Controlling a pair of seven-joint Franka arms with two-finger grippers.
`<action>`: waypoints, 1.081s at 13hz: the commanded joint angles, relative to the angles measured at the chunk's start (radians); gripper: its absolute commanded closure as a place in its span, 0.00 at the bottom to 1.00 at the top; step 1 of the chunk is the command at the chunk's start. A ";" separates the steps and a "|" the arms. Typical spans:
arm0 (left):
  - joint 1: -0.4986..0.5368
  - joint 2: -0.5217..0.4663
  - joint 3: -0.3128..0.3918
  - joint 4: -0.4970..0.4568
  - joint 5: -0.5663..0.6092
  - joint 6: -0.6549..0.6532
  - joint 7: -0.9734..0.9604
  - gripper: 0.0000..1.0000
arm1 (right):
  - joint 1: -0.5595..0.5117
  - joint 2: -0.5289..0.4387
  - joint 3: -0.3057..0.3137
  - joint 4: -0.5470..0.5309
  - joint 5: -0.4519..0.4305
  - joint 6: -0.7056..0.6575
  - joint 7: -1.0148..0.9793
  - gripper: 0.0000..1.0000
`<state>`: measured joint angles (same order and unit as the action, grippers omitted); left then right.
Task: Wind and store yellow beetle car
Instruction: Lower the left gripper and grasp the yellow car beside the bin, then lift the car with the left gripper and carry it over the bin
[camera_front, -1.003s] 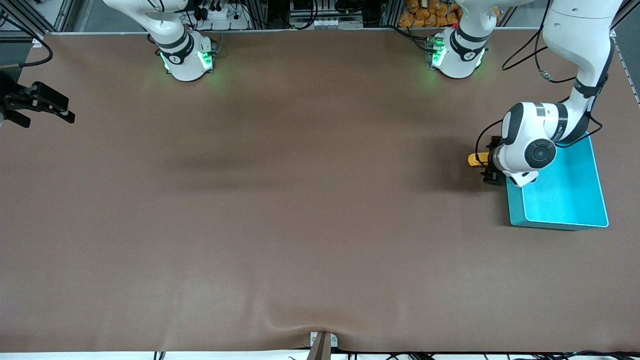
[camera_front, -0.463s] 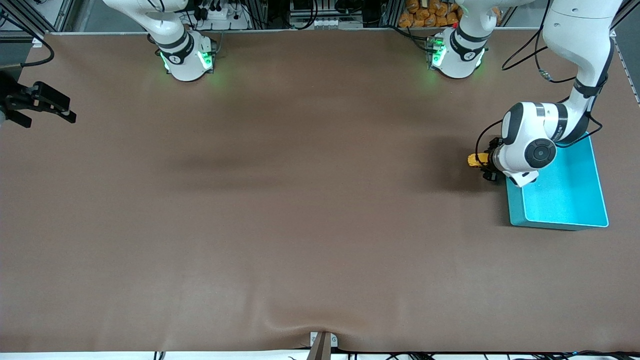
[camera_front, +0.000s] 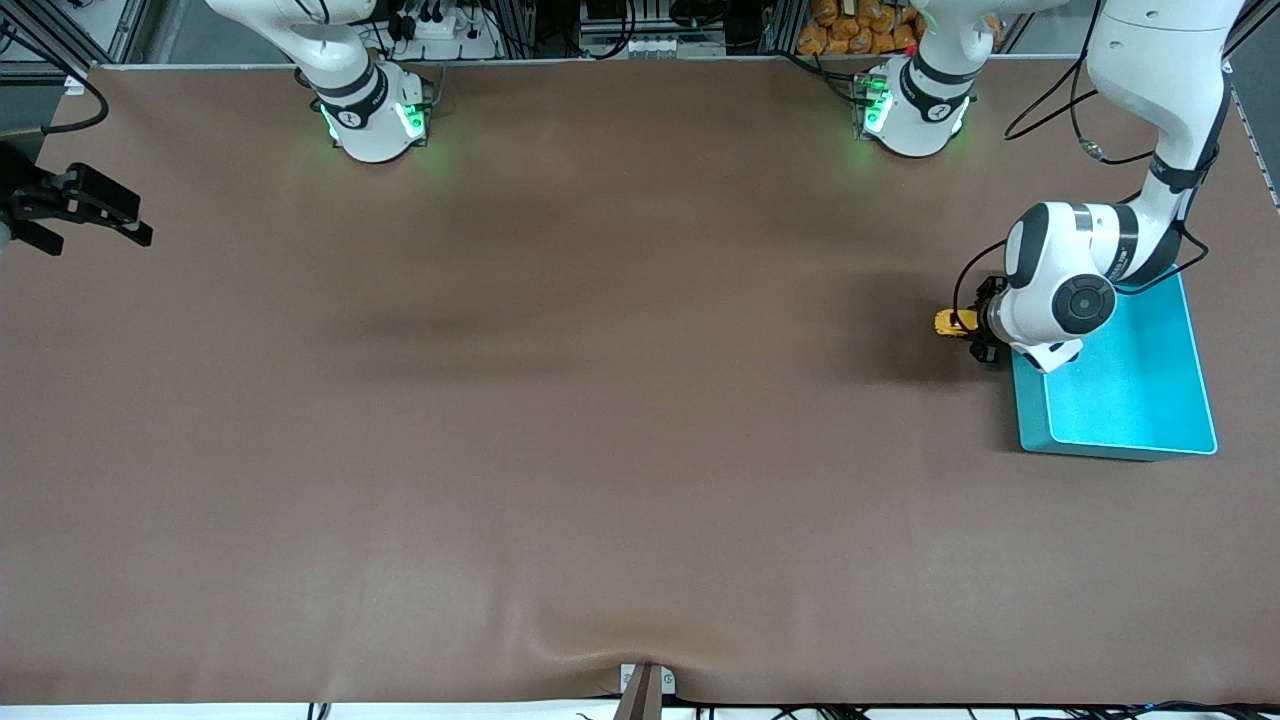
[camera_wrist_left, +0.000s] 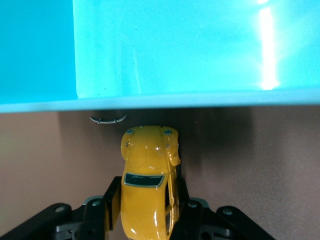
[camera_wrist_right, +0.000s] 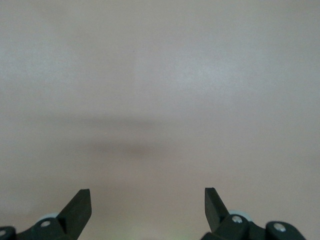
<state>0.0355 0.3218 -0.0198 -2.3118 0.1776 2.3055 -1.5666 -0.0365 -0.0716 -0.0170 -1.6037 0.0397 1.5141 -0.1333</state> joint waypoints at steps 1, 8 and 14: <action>-0.008 -0.020 0.000 -0.008 0.026 0.015 -0.029 0.83 | 0.015 -0.011 -0.009 0.004 -0.015 -0.012 0.018 0.00; -0.026 -0.086 -0.003 0.092 0.026 -0.049 -0.009 0.91 | 0.013 -0.011 -0.009 0.004 -0.015 -0.011 0.018 0.00; -0.014 -0.115 0.001 0.293 0.023 -0.273 0.213 0.94 | 0.012 -0.011 -0.004 0.004 -0.015 -0.011 0.018 0.00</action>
<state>0.0174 0.2160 -0.0199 -2.0633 0.1783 2.0858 -1.4038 -0.0363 -0.0716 -0.0176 -1.6037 0.0396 1.5141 -0.1322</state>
